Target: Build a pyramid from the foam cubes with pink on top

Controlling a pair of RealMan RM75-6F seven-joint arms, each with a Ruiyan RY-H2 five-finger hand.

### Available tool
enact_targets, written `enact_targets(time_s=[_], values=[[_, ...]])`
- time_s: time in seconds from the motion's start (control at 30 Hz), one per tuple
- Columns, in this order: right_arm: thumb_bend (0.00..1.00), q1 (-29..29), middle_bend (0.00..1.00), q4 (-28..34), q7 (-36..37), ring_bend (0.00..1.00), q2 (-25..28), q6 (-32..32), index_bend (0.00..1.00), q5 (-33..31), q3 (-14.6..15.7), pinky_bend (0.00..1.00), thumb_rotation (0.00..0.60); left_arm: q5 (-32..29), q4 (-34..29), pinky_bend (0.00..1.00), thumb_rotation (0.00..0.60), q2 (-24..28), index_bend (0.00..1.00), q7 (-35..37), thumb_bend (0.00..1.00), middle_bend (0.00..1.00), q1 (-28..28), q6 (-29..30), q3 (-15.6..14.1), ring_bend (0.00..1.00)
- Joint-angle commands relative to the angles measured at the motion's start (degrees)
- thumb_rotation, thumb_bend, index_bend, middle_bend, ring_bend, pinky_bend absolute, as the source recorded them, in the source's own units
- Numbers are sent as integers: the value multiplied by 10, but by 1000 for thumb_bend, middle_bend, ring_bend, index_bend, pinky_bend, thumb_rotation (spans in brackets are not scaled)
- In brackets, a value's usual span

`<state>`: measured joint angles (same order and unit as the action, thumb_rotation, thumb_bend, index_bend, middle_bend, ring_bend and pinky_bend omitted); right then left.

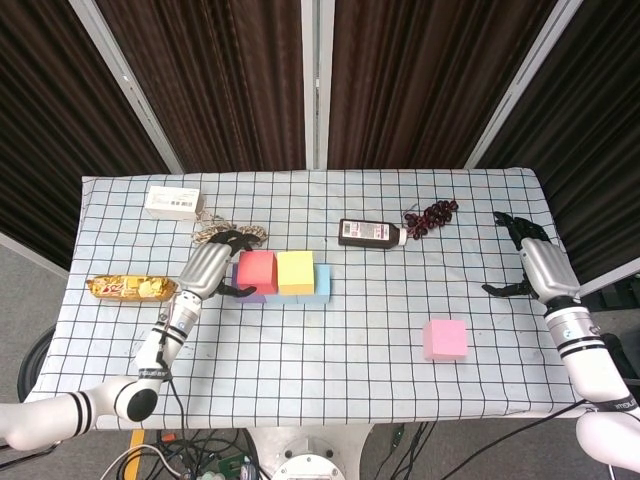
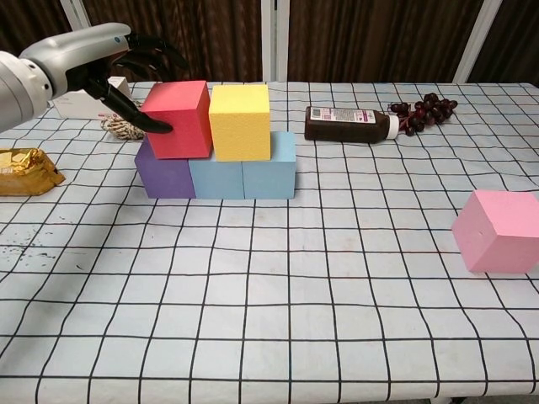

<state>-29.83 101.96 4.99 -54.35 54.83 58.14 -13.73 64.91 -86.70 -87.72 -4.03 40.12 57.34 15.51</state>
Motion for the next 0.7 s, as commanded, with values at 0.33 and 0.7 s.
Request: enact_targets(time_s=[0.33,0.7], values=[[12,-2,129,-3,-4,0,-3,-4,0,-1,-1,3,600,-3,9,183,600,-9,232,7,162,508,3,4,-1,186],[12,-2,129,-8,-1,0,-6,-9,0,-1,0,3,600,-4,10,183,600,-11,233,6,162,509,9,2,-1,188]])
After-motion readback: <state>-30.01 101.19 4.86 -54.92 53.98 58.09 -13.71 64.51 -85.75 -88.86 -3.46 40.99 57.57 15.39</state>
